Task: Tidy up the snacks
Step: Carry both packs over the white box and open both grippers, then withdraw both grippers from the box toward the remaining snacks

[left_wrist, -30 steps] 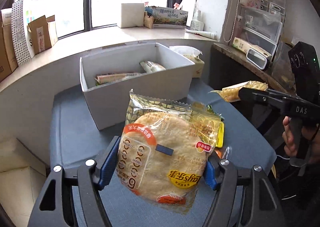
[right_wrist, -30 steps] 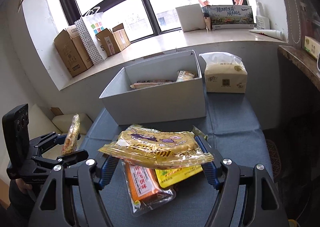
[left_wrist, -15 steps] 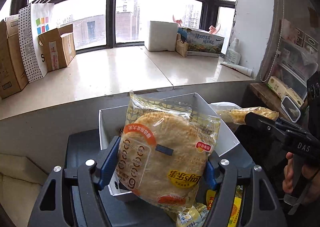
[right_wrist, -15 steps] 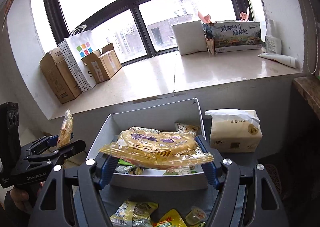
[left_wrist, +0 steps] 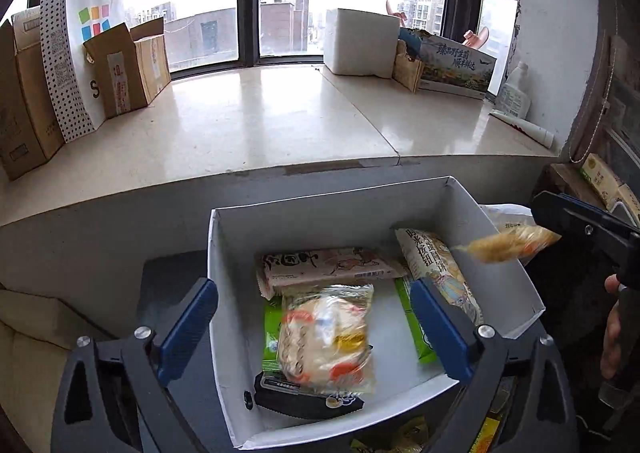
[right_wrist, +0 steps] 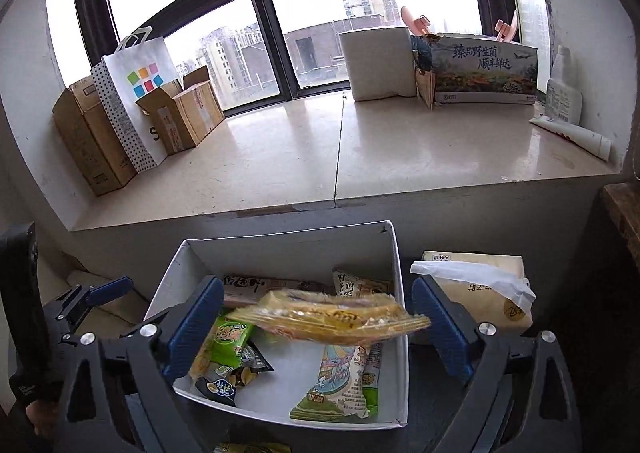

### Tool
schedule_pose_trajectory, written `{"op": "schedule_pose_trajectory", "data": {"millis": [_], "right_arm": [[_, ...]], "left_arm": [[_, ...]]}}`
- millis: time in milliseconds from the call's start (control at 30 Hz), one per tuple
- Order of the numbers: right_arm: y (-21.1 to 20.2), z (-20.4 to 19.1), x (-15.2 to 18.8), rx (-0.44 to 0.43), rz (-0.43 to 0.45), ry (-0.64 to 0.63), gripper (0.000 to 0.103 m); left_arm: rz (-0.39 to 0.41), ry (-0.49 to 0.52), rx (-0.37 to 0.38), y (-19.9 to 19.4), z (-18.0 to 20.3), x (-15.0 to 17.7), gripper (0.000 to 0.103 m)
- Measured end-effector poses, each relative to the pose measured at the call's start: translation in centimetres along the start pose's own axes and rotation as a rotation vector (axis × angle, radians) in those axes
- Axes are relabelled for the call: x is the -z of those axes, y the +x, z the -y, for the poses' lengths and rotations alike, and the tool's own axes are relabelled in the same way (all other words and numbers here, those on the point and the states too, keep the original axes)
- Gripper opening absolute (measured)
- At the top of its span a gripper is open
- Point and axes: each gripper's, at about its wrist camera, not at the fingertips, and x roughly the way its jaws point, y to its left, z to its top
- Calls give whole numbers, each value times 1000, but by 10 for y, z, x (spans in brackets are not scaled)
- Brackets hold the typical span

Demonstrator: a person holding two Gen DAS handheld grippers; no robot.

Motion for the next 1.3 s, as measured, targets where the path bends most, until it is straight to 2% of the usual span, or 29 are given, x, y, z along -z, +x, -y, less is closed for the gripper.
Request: {"op": "schedule_pose_trajectory", "data": {"millis": [167,333,567,733,833,1033,1167,1300], "right_arm": [[1,2,9,-5,-6,14,103],[-5,-3,19,1,-8,-15,103],[-38,-2,28,-19,30,-30,103],[-73,-3,44,-53,70,-50,103],[-100,-1,63,-91,92,-63,103],[-139,-4,130,-143,111,-92,103],[-139,-6,174,-177,55,-27,103],[-122,-18,212,-189,-9,0,103]], "left_arm": [[3,55,-12,-6,3,14,99],[-7,30,26,-13,0,19,100],[4,-4,39,-39,-9,32,100],[44,40,-8,-80,-3,57,99],[100,77,-5,-116,5,83,102],[129,70,48,-159,20,150,103],[106,31,55,-165,32,194,103],[101,24,65,-168,42,228,103]]}}
